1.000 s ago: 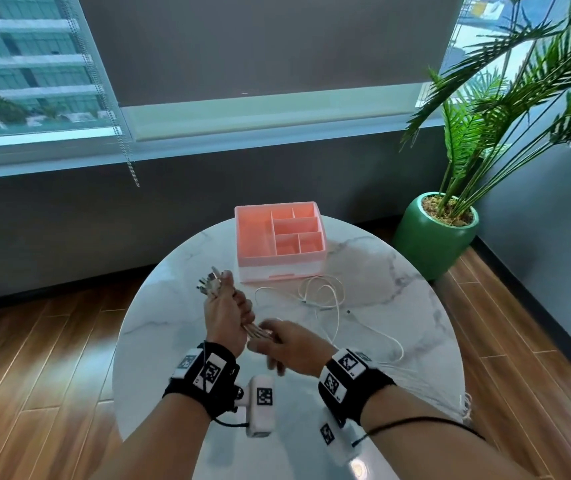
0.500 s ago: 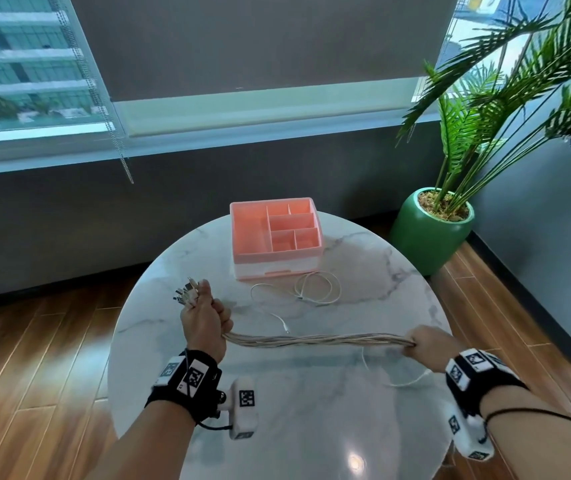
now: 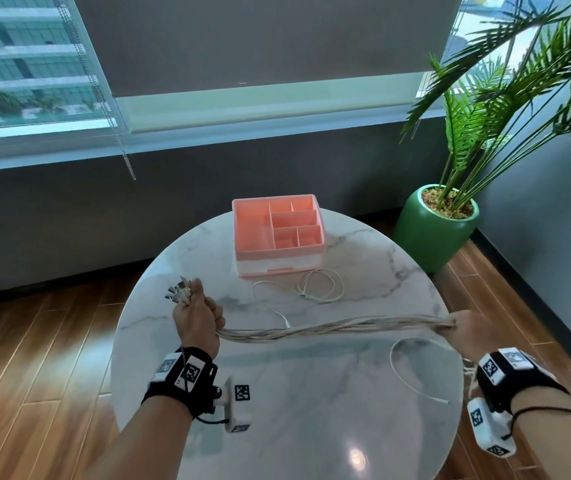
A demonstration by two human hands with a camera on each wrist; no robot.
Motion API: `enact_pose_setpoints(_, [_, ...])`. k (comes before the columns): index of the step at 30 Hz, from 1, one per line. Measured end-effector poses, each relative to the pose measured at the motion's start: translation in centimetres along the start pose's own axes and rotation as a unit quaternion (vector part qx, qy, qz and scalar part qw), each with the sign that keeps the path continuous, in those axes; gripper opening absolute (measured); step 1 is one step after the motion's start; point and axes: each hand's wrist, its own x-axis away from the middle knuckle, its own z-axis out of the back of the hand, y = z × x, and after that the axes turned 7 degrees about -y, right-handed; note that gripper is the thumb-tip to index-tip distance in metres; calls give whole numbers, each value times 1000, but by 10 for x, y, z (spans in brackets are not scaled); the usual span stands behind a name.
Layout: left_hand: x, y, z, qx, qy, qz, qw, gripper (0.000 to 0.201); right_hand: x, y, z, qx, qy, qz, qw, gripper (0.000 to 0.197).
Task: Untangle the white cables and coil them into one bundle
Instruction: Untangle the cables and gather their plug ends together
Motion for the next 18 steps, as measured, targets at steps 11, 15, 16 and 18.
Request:
enact_pose_setpoints(11, [-7,6,10,-13,17,-11,1000,39,-3,2,-48,122,-183,-80,972,25])
enact_pose_setpoints(15, [-10,5,10,-12,21,-6,1000,39,-6,-14,-46,173,-217,-84,957,34])
enact_pose_setpoints(16, [-10,5,9,-13,21,-6,1000,40,-9,-14,-45,194,-233,-74,950,33])
enact_pose_setpoints(18, [-11,4,7,-13,16,-4,1000,41,-15,-15,-36,222,-279,-49,933,32])
